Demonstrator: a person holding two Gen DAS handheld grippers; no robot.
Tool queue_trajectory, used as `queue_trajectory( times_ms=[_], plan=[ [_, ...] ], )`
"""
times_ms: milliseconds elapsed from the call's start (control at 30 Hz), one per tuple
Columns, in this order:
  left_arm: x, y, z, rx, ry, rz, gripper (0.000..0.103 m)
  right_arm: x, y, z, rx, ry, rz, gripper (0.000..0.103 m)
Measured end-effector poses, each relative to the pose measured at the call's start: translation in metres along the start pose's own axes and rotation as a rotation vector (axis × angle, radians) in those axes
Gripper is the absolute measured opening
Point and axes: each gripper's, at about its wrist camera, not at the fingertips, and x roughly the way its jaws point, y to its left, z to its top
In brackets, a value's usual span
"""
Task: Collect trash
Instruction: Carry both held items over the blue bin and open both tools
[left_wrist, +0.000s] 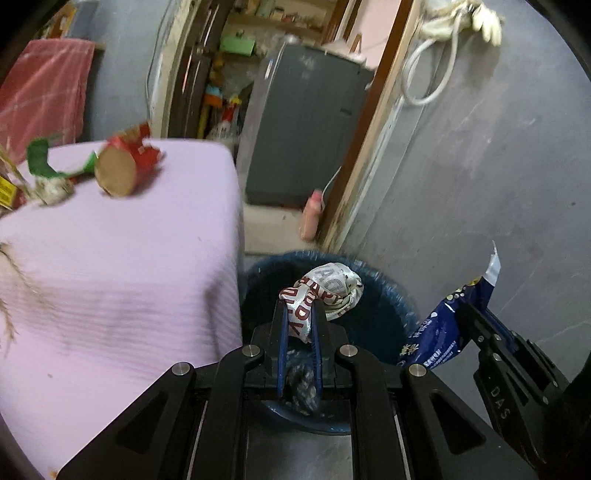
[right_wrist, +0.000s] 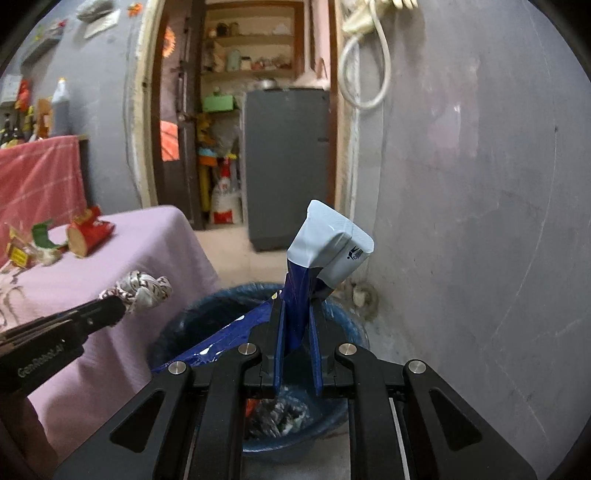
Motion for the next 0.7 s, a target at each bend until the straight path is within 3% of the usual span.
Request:
queue_trajectory(
  times_ms=[333,700],
  plan=[
    [0.04,-0.002,-0.011,0.028,0.091,0.04,0.009,0.033,-0.012,-0.017,0.009,0.129,-0.029,0.011],
    [0.053,-0.003,-0.009,0.015,0.131,0.048,0.01,0.049,-0.012,-0.016,0.016,0.185,-0.008,0.012]
  ],
)
